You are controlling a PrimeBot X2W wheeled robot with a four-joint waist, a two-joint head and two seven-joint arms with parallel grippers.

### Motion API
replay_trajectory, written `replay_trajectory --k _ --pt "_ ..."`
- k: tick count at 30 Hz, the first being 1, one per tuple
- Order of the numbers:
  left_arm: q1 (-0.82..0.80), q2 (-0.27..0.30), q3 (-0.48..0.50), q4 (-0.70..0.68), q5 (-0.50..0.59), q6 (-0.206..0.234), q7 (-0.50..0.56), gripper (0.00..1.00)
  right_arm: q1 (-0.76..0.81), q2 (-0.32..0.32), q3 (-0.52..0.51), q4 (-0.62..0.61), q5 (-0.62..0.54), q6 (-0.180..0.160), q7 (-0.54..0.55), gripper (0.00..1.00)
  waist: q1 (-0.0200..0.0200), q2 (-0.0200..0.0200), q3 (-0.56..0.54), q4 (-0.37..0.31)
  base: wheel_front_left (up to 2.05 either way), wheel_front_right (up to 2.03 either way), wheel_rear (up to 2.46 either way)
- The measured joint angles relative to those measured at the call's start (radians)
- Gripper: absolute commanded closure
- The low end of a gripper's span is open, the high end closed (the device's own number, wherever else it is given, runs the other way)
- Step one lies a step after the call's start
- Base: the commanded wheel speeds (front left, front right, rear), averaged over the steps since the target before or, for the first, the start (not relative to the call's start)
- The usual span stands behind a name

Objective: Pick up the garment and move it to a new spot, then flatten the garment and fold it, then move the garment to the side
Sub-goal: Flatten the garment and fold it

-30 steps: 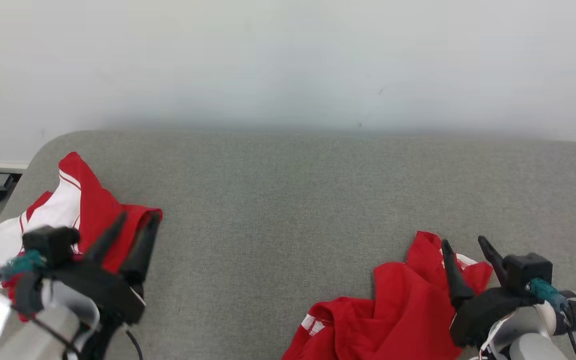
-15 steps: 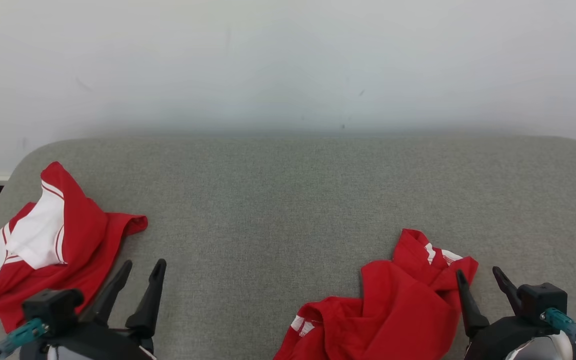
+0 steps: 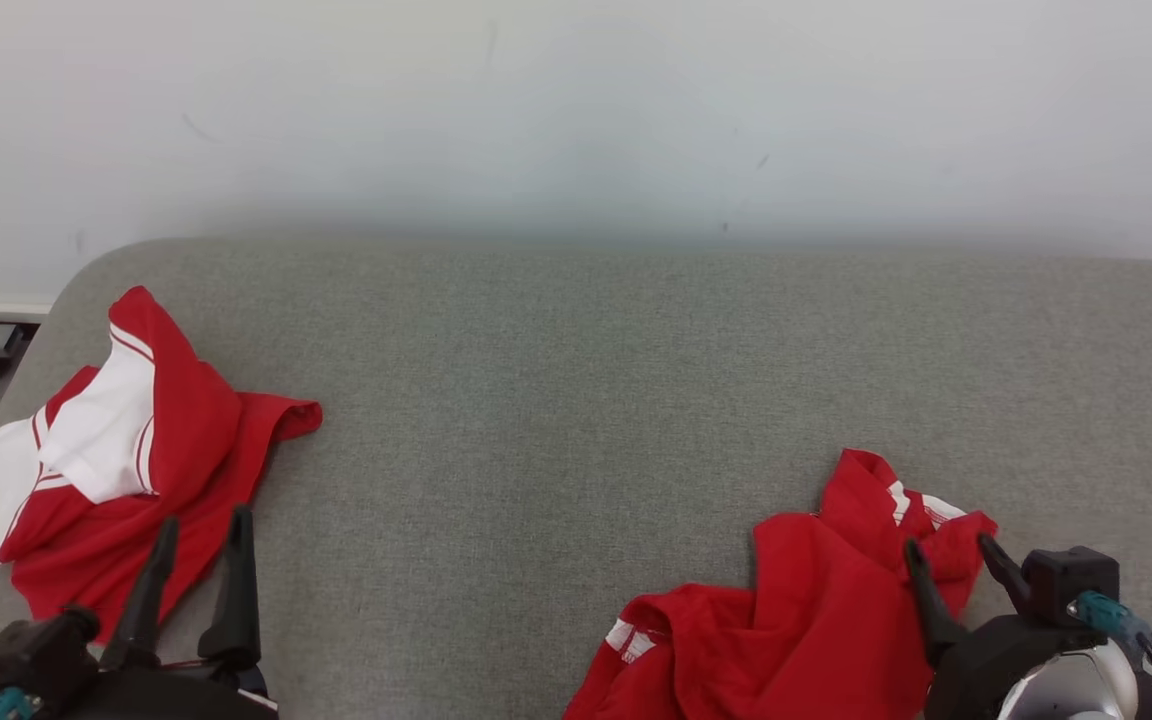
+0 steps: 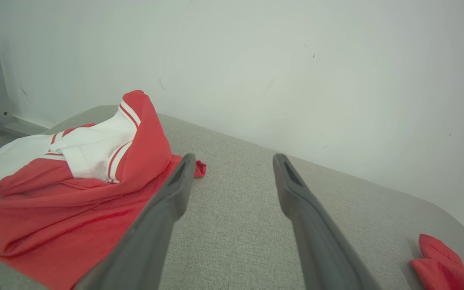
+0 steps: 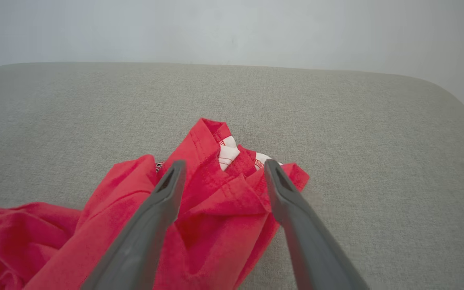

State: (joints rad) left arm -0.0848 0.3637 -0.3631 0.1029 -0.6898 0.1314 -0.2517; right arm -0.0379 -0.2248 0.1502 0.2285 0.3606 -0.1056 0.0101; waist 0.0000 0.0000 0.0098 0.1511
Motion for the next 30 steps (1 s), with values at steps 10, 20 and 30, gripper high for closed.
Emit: replay_trajectory --k 10,20,30 --pt "0.022 -0.064 0.051 -0.059 0.09 0.0 0.0 0.0 -0.035 -0.031 0.019 0.078 0.0 0.0 0.127 0.0 0.0 0.0 0.017 0.032 0.0 0.0 0.0" --pt "0.043 -0.106 0.092 -0.09 0.121 0.0 0.0 0.0 -0.101 -0.043 0.054 0.094 -0.006 0.011 0.194 1.0 0.0 0.0001 0.029 0.053 0.0 0.0 0.0" --pt "0.06 -0.128 0.115 -0.094 0.142 0.0 0.0 0.0 -0.337 -0.044 0.068 -0.033 -0.029 0.055 0.129 1.0 0.0 0.0 0.026 0.047 0.0 0.0 0.0"
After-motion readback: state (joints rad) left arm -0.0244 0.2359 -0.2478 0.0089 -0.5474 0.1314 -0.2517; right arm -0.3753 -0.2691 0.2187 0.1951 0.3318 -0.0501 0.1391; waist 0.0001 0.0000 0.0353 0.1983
